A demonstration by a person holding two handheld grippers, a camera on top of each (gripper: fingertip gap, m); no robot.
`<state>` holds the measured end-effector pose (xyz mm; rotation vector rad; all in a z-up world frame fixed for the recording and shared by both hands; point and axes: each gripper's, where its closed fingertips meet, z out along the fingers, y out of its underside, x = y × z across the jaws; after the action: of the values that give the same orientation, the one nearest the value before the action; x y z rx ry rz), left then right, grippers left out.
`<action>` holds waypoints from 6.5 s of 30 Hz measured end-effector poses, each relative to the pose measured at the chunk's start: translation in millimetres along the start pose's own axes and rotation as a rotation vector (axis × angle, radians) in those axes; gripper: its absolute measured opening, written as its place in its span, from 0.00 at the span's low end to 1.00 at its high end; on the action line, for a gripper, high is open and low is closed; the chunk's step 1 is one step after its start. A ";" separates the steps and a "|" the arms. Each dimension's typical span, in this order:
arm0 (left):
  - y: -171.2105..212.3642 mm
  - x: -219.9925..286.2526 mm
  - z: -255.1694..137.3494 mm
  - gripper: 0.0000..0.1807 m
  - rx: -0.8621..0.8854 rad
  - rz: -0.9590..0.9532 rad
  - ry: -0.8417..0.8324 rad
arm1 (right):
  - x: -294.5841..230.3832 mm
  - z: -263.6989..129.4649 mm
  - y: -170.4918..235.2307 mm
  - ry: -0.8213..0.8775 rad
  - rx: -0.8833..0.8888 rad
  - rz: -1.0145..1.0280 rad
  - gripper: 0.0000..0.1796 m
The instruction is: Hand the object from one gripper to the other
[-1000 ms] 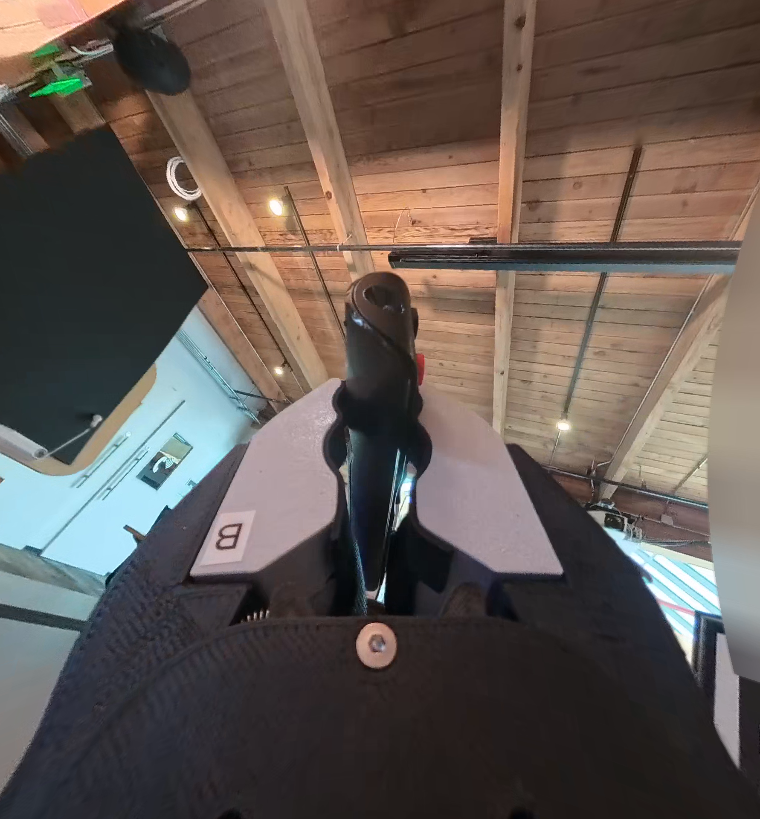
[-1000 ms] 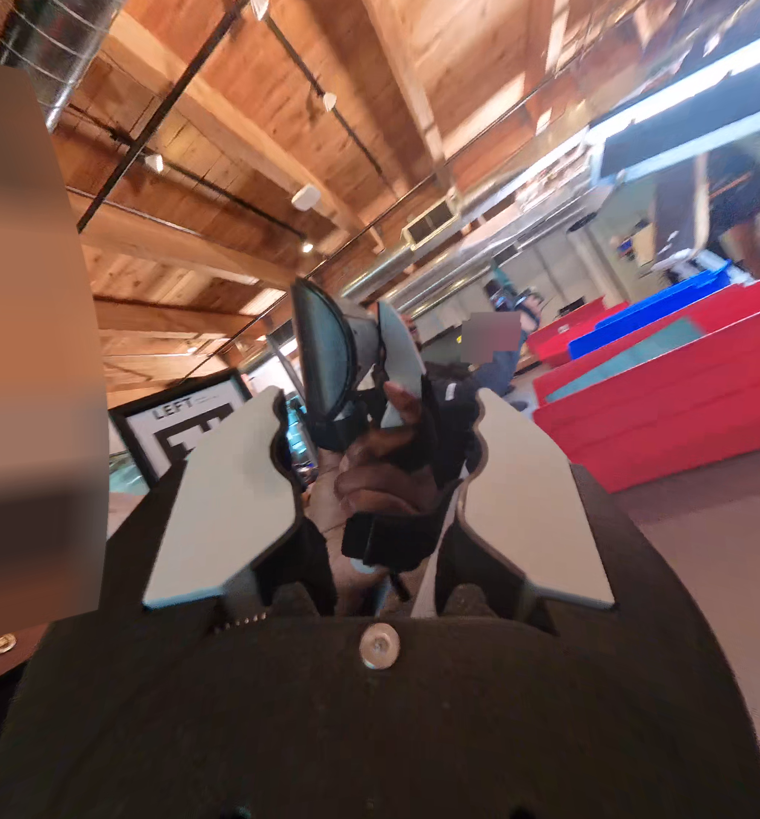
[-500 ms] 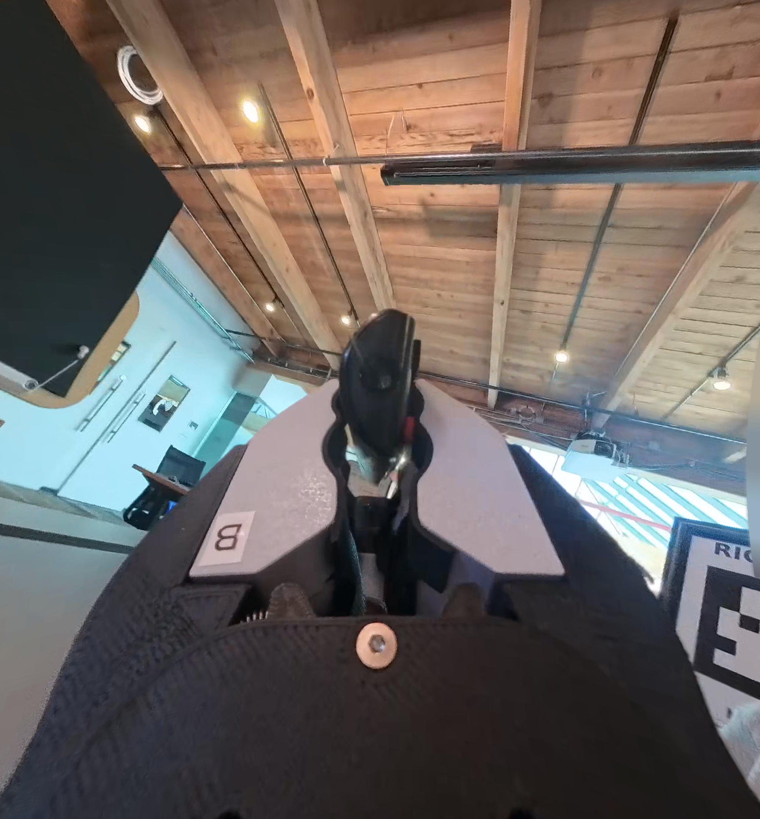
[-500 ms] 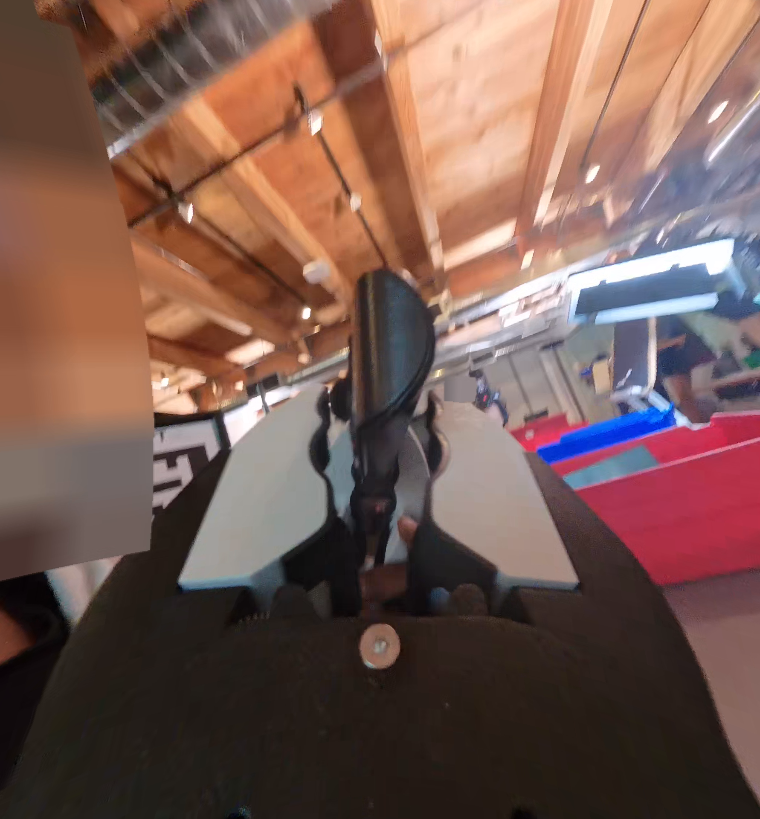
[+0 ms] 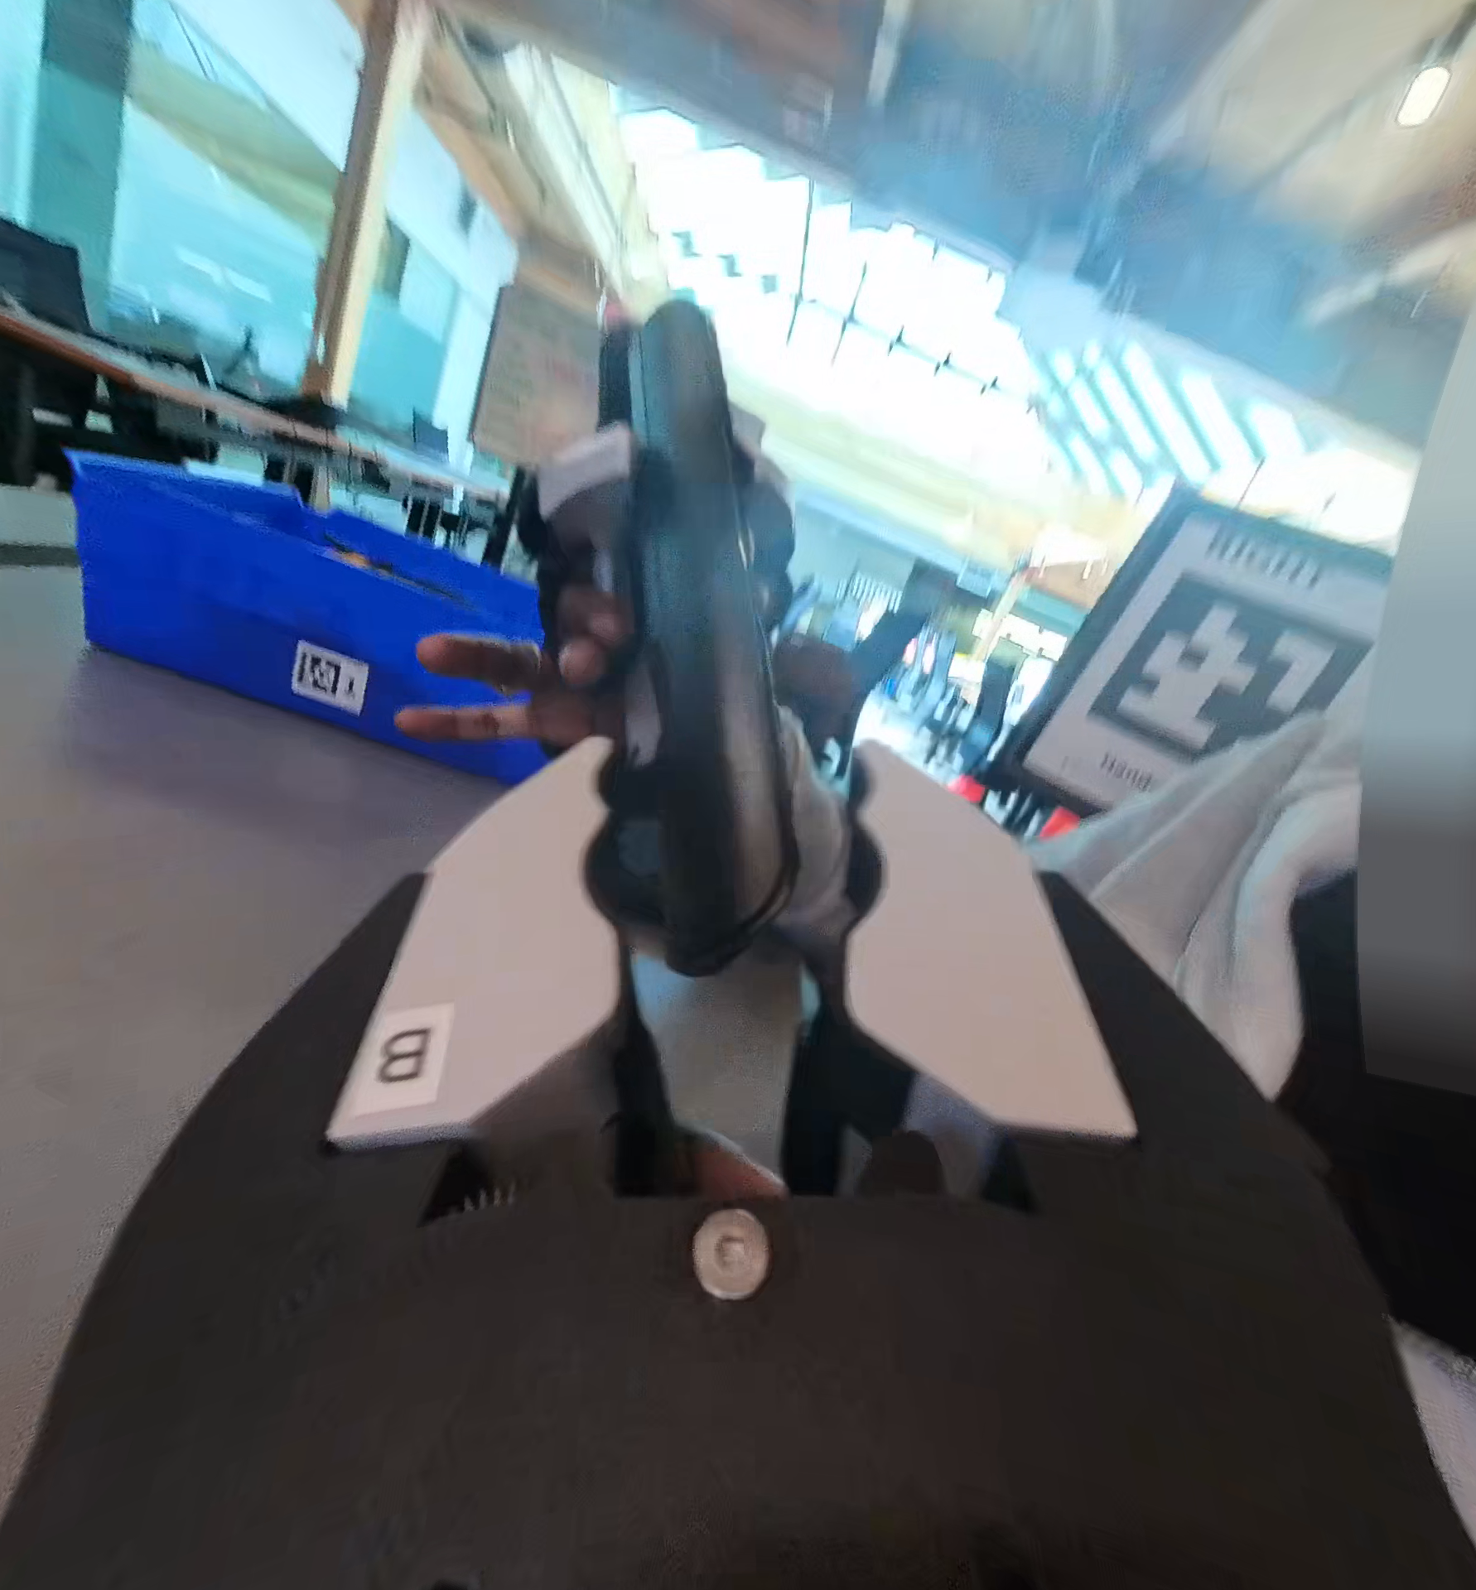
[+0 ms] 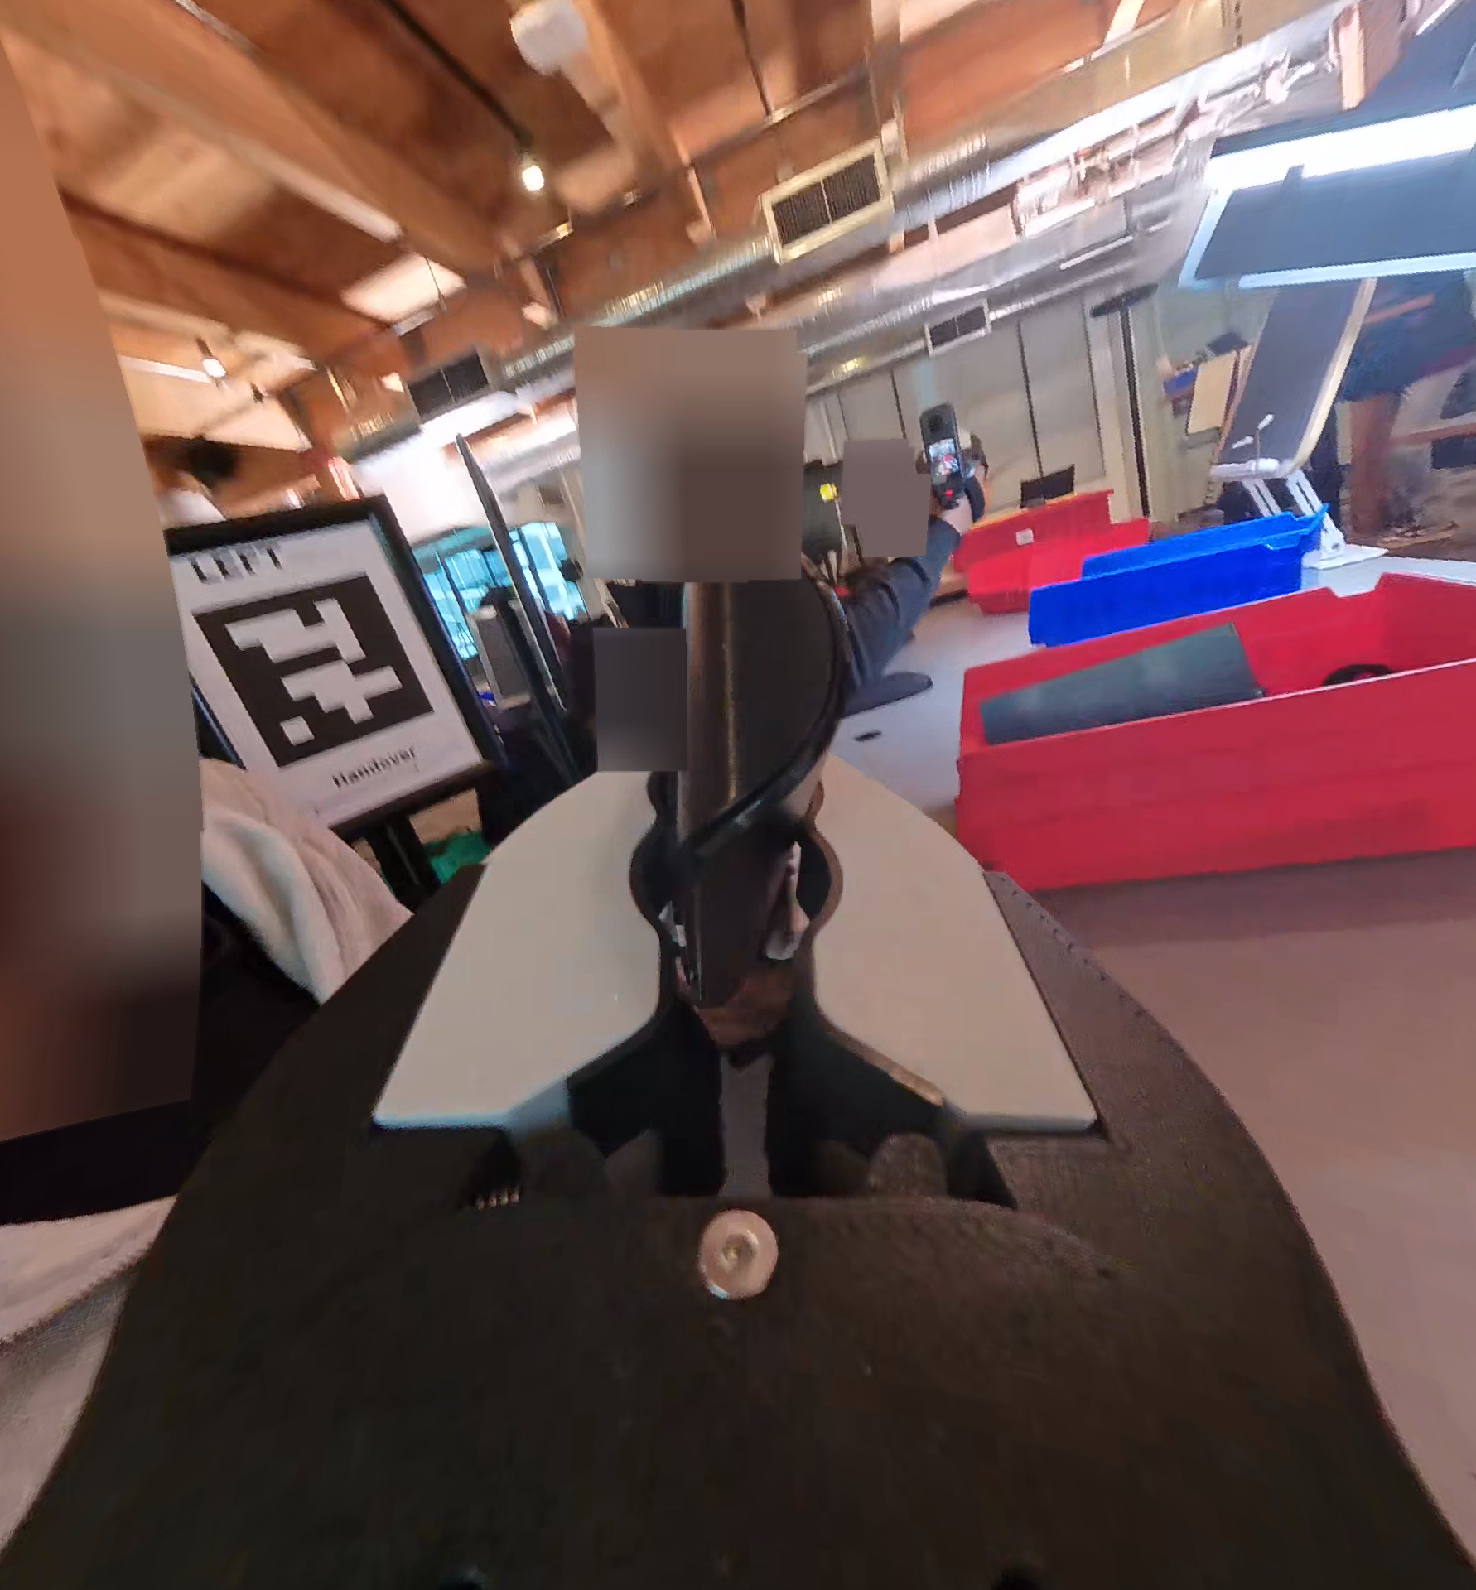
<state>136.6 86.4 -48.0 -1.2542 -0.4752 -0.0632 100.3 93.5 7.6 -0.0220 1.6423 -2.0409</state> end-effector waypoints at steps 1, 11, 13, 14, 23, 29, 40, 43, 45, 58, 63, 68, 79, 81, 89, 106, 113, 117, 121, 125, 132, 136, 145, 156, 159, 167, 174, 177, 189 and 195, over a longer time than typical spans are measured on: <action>8.9 -2.4 2.3 0.16 -0.056 0.038 -0.025 | -0.1 2.3 3.5 0.007 -0.021 -0.018 0.14; -12.9 -8.6 14.2 0.14 0.290 0.065 -0.067 | 1.5 19.1 9.5 0.057 0.049 -0.155 0.14; -7.4 -7.5 16.4 0.16 0.227 0.048 -0.048 | 2.2 16.7 12.3 0.055 0.009 -0.133 0.14; -3.7 -6.5 16.8 0.19 0.186 0.037 -0.036 | 2.6 15.6 13.8 0.058 -0.012 -0.127 0.13; -6.0 -5.7 23.8 0.13 0.242 0.043 -0.038 | -2.8 23.7 19.6 0.034 -0.022 -0.129 0.16; -4.9 -6.4 25.1 0.32 0.176 0.031 -0.024 | -0.5 22.1 30.2 0.063 -0.120 -0.187 0.13; -59.0 -2.9 16.6 0.13 0.147 0.182 -0.095 | 1.9 30.7 51.9 0.048 -0.214 -0.145 0.14; -72.1 1.0 12.5 0.13 0.221 0.164 -0.078 | 2.3 29.0 57.0 0.035 -0.239 -0.130 0.18; -73.0 0.6 9.5 0.13 0.213 0.177 -0.085 | 0.9 29.0 61.8 0.024 -0.274 -0.137 0.14; -118.5 15.9 -32.5 0.13 0.489 0.186 -0.089 | 0.3 23.0 74.3 0.008 -0.380 -0.169 0.14; -107.7 17.7 -41.9 0.16 0.440 0.147 -0.053 | -7.3 14.5 43.1 -0.045 -0.233 -0.093 0.13; -106.0 15.1 -45.8 0.13 0.560 0.145 -0.099 | -7.6 9.5 16.0 -0.040 -0.082 -0.064 0.13; -106.3 5.7 -43.9 0.13 0.832 0.133 -0.158 | 5.4 16.6 0.6 -0.074 0.205 0.192 0.14; -100.1 6.1 -39.7 0.13 0.775 0.134 -0.142 | 6.2 13.3 -0.8 -0.038 0.186 0.125 0.14; -56.6 2.2 -27.2 0.14 0.378 0.113 -0.097 | 2.1 1.7 -6.0 -0.008 0.086 0.035 0.14; -21.9 -0.7 -5.6 0.29 0.262 0.037 -0.037 | 0.6 -6.9 -28.8 -0.027 0.322 0.022 0.13; -27.0 -3.8 -10.0 0.14 0.302 0.104 -0.095 | -1.9 2.1 -28.0 0.007 0.312 -0.041 0.21; -25.0 -4.7 -3.5 0.12 0.428 0.036 -0.050 | 3.2 16.4 -10.4 0.072 0.227 -0.093 0.13; -9.7 -5.6 7.5 0.16 0.287 0.076 -0.065 | 5.3 8.3 -7.1 0.053 0.163 -0.049 0.12; -8.5 -3.2 3.9 0.15 0.178 0.058 -0.047 | 1.8 11.3 3.2 0.042 0.056 -0.072 0.12; -9.0 -6.4 6.7 0.13 0.262 0.093 -0.079 | -3.1 20.9 4.3 0.010 0.118 -0.059 0.17; -10.1 -7.7 14.2 0.13 0.291 0.078 -0.070 | -2.4 29.4 25.0 0.004 -0.011 -0.031 0.15; -62.4 -20.4 -15.8 0.49 0.381 0.242 -0.237 | 4.3 13.0 9.6 0.072 0.013 -0.088 0.14; -82.6 -85.7 -77.2 0.51 0.354 0.701 -0.703 | 24.9 -134.1 -98.1 0.765 0.072 -0.427 0.14; -75.4 -97.2 -76.1 0.51 0.296 0.630 -0.715 | 46.3 -213.4 -101.9 1.160 -0.052 -0.398 0.14; -71.7 -96.1 -73.0 0.50 0.313 0.556 -0.652 | 107.2 -291.3 -13.2 1.354 -0.425 0.041 0.14; -71.1 -94.5 -72.1 0.49 0.324 0.532 -0.627 | 116.9 -297.9 16.5 1.371 -0.534 0.177 0.15; -70.5 -94.2 -71.2 0.49 0.323 0.521 -0.617 | 118.8 -298.5 0.8 1.428 -0.512 0.039 0.18; -67.3 -90.9 -65.9 0.49 0.303 0.537 -0.590 | -81.5 -214.5 -151.2 1.115 0.909 -1.535 0.53; -67.9 -76.3 -58.6 0.47 0.316 0.595 -0.542 | -45.0 -166.0 -133.0 1.021 0.741 -1.466 0.57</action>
<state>65.6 -5.6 -29.3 -1.0462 -0.5301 0.8426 35.0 279.8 98.7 0.1404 1.1552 -4.2315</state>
